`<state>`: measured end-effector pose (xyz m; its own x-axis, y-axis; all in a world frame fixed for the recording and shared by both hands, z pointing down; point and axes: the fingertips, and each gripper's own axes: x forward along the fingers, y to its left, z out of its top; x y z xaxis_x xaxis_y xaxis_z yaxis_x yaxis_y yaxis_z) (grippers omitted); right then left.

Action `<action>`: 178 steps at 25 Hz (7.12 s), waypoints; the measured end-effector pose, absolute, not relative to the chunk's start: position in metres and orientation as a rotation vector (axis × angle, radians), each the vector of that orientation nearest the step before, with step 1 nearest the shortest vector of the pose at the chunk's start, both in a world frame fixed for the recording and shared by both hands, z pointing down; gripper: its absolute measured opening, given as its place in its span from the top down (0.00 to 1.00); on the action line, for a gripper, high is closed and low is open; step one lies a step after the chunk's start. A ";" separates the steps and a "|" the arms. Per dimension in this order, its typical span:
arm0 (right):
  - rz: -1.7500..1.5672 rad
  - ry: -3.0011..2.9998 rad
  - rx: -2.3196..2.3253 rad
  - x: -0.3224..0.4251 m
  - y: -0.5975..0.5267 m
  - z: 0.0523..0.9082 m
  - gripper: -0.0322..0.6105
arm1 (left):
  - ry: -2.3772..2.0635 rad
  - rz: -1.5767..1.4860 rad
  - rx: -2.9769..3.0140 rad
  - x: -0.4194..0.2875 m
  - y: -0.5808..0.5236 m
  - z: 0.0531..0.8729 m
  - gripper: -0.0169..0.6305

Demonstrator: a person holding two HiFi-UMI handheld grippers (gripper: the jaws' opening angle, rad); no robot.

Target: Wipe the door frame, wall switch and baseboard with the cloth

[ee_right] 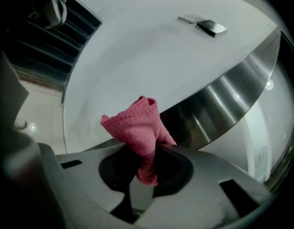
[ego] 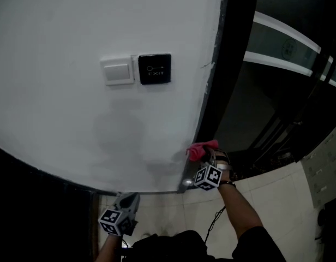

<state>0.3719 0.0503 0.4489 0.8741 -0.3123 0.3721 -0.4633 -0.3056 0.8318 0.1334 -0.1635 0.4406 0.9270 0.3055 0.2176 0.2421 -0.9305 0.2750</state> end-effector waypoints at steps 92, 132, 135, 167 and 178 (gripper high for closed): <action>-1.196 -1.251 1.864 0.442 0.065 0.008 0.87 | -1.143 -0.085 2.880 0.142 0.134 0.324 0.99; -0.907 -1.304 1.545 0.434 0.067 0.252 0.86 | -1.026 -0.022 2.784 0.152 0.135 0.371 0.99; -0.900 -1.319 1.544 0.434 0.067 0.260 0.86 | -1.032 -0.011 2.778 0.153 0.135 0.375 0.99; -0.673 -1.502 1.390 0.430 0.072 0.417 0.86 | -0.994 0.060 2.756 0.170 0.129 0.392 0.99; -0.594 -1.535 1.268 0.427 0.072 0.470 0.86 | -1.032 0.098 2.716 0.164 0.128 0.406 0.99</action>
